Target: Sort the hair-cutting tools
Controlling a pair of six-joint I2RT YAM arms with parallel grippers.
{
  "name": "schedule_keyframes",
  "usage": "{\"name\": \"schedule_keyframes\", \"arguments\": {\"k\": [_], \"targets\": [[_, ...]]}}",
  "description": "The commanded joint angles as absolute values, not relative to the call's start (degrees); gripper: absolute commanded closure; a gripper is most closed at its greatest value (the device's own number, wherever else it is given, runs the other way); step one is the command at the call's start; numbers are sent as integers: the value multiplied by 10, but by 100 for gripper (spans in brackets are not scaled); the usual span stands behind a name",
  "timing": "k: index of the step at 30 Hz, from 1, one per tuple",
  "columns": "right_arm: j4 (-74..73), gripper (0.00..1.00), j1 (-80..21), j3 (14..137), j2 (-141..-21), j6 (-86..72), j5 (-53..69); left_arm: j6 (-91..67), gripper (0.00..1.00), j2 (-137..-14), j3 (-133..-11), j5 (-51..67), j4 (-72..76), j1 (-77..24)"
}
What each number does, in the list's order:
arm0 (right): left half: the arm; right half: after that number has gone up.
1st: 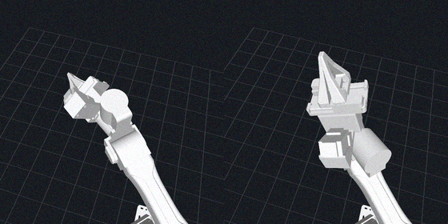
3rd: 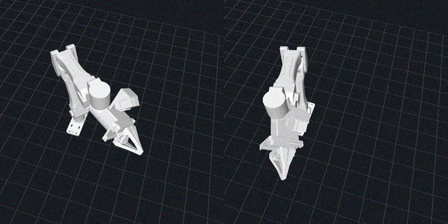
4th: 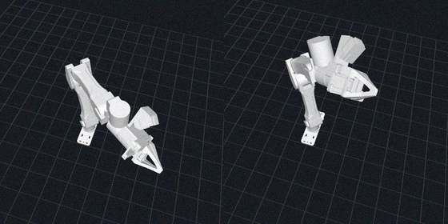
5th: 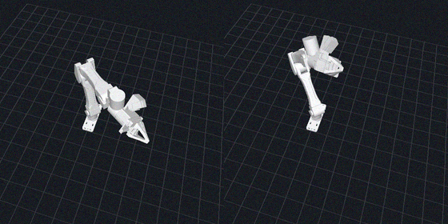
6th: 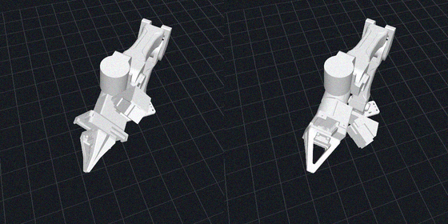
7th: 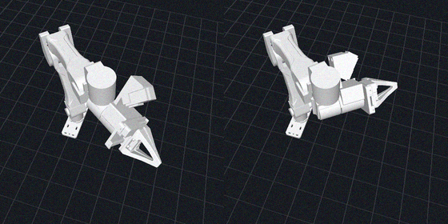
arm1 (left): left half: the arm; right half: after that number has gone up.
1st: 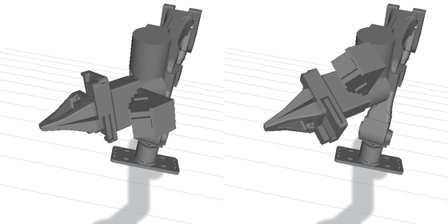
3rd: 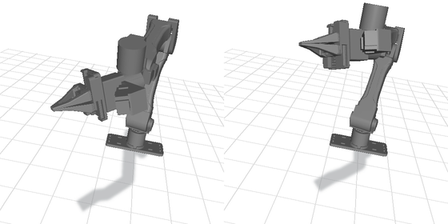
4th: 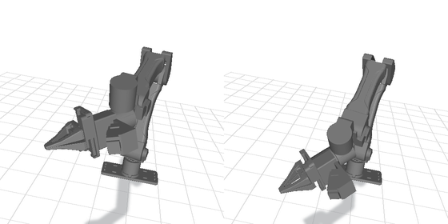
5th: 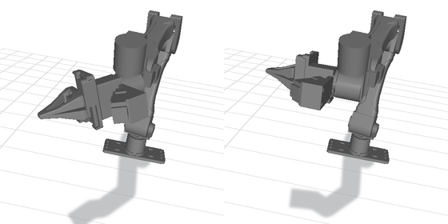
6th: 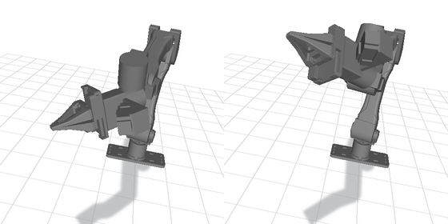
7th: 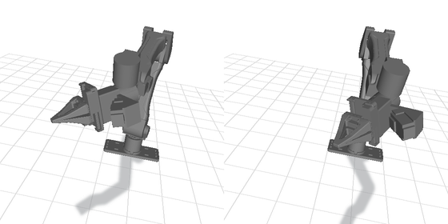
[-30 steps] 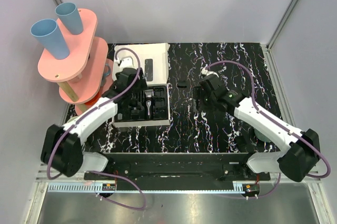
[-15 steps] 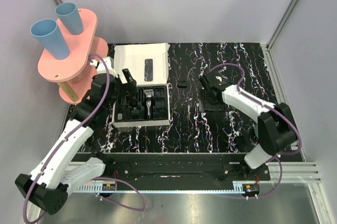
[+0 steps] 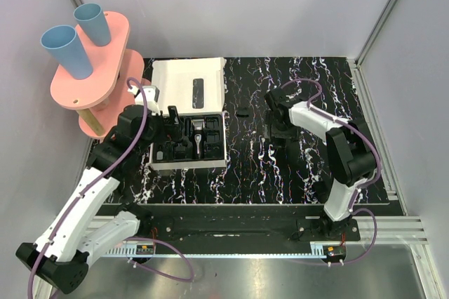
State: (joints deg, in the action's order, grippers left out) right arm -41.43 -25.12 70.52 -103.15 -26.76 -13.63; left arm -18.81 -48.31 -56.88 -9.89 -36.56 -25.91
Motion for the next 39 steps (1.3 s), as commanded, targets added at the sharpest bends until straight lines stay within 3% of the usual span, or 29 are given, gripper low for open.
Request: {"name": "schedule_keyframes", "arguments": {"k": [1,11,19,22,39], "targets": [[-402,16,-238,739,-1056,-293,-140,-173,1,-486,-567,-74,-357,-256],[-396,19,-227,742,-1098,-305,-119,-178,1,-495,-562,-61,-352,-256],[-386,30,-221,732,-1106,-305,-94,-180,1,-495,-560,-61,-351,-257],[-374,35,-221,724,-1102,-302,-64,-181,1,-494,-558,-61,-350,-256],[-323,44,-213,693,-1050,-294,-10,-185,1,-497,-557,-54,-351,-256]]}}
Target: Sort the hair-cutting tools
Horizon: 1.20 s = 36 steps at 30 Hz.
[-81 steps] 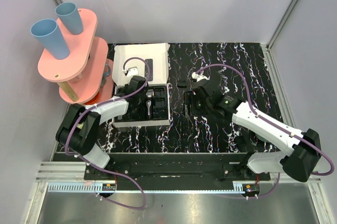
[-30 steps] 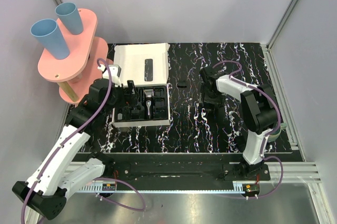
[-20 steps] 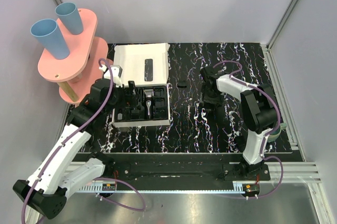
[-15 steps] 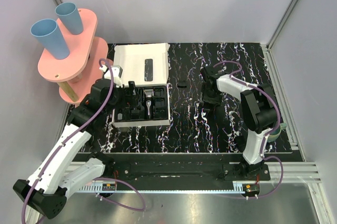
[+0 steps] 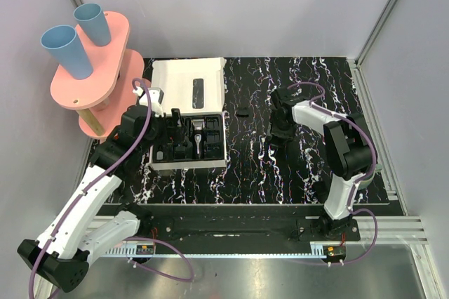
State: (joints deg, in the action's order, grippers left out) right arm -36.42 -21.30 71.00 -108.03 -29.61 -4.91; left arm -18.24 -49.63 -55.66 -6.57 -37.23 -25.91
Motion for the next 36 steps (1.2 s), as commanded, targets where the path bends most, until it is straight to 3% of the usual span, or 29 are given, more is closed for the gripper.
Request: {"name": "schedule_keyframes", "arguments": {"k": [1,17,25,36], "targets": [[-322,44,-213,693,-1043,-295,-6,-185,1,-498,-557,-54,-350,-256],[-327,46,-243,747,-968,-330,87,-186,1,-494,-557,-68,-351,-257],[-293,47,-360,813,-983,-366,64,-191,1,-480,-550,-105,-351,-256],[-238,47,-434,888,-1080,-393,73,-194,1,-465,-546,-127,-351,-257]]}}
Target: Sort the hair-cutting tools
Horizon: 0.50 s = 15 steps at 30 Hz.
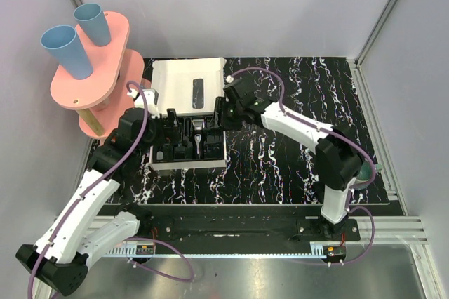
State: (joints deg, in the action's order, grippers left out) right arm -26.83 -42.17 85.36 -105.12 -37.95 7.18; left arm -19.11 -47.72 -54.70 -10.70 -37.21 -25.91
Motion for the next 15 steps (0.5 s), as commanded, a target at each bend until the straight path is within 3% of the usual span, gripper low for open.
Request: {"name": "schedule_keyframes", "arguments": {"k": [1,15], "targets": [[-237,47,-436,891,-1085,-393,73,-194,1,-463,-546,-127,-351,-256],[-231,48,-443,909,-1148,-400,66,-193,1,-470,-545,-119,-352,-256]]}}
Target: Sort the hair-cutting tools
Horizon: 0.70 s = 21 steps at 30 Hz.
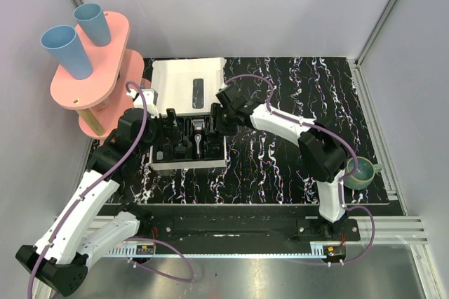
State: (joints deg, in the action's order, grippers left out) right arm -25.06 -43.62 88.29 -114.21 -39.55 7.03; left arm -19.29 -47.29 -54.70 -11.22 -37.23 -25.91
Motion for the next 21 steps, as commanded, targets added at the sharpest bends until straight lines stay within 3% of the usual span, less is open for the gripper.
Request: {"name": "schedule_keyframes", "arguments": {"k": [1,13,21], "targets": [[-231,48,-445,911,-1150,-400,66,-193,1,-469,-545,-119,-352,-257],[-244,48,-451,929,-1173,-407,42,-194,1,-473,-544,-118,-355,-257],[-336,43,-462,999,-1213,-402,-21,-194,1,-471,-545,-118,-354,-256]]}}
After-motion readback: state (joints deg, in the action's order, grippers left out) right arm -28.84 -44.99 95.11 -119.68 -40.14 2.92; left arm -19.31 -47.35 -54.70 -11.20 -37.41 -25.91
